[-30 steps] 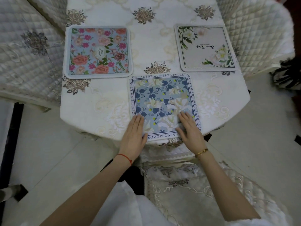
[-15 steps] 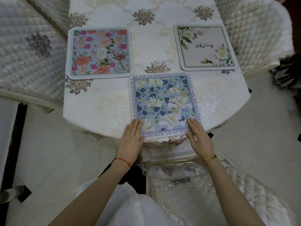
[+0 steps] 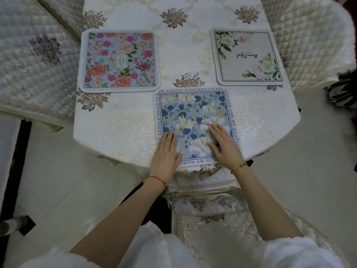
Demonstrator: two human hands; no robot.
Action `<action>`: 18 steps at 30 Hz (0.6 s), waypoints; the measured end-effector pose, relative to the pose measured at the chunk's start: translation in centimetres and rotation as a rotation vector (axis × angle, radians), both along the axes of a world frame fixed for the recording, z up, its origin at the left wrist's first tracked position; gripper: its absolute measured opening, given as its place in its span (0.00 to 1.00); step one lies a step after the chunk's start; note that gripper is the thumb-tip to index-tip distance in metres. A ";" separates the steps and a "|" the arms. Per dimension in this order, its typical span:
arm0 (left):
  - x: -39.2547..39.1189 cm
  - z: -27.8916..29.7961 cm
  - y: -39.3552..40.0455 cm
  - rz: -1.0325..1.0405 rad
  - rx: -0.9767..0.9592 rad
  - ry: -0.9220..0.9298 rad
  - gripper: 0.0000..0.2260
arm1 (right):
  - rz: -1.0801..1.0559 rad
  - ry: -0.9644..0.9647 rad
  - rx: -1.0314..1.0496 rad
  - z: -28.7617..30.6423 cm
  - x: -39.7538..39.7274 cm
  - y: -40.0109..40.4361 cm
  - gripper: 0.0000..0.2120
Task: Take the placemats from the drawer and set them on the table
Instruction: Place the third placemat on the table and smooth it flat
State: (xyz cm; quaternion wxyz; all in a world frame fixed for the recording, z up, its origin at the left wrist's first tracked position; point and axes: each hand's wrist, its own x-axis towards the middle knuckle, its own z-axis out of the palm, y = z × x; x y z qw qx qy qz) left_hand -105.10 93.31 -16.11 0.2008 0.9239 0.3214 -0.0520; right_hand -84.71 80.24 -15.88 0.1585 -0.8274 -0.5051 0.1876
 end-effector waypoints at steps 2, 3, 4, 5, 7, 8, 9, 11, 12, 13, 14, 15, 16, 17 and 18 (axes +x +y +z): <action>-0.3 -0.3 0.1 -0.006 0.013 0.009 0.31 | -0.021 -0.003 -0.004 0.1 0.8 -0.9 0.27; -0.6 -0.5 0.3 -0.010 0.020 0.011 0.31 | -0.038 -0.007 -0.010 0.2 1.3 -1.5 0.27; -1.0 -0.5 0.6 -0.011 0.028 0.008 0.31 | -0.050 -0.012 -0.016 0.3 1.8 -2.1 0.27; -1.5 -0.5 0.7 -0.009 0.033 -0.003 0.31 | -0.058 -0.019 -0.024 0.4 2.2 -2.6 0.27; -2.1 -0.3 1.2 0.013 0.025 -0.048 0.30 | -0.083 -0.038 -0.032 0.7 2.9 -3.1 0.26; -2.2 -0.2 1.5 0.030 0.016 -0.077 0.28 | -0.102 -0.045 -0.024 0.8 3.1 -3.1 0.26; -2.1 -0.1 1.8 0.047 0.009 -0.105 0.27 | -0.120 -0.048 -0.011 0.9 3.4 -2.9 0.26; -1.1 0.0 3.0 0.056 0.007 -0.140 0.25 | -0.131 -0.057 0.000 1.2 3.8 -1.7 0.25; -0.4 0.0 3.7 0.045 0.009 -0.143 0.25 | -0.123 -0.062 -0.002 1.3 4.0 -0.8 0.25; 0.5 0.0 4.6 0.029 0.012 -0.142 0.24 | -0.110 -0.064 -0.005 1.4 4.3 0.4 0.25; 1.6 0.0 5.6 0.014 0.014 -0.142 0.24 | -0.090 -0.068 -0.008 1.5 4.5 1.8 0.25; 2.7 0.0 6.6 0.003 0.017 -0.142 0.25 | -0.064 -0.076 -0.012 1.5 4.7 3.3 0.25; 3.9 0.0 7.6 -0.007 0.022 -0.138 0.25 | -0.035 -0.086 -0.019 1.5 5.0 4.8 0.26; 5.1 0.0 8.6 -0.017 0.031 -0.128 0.25 | -0.009 -0.093 -0.027 1.5 5.3 6.4 0.26; 6.3 0.0 9.5 -0.024 0.037 -0.116 0.26 | 0.013 -0.094 -0.032 1.5 5.5 8.0 0.26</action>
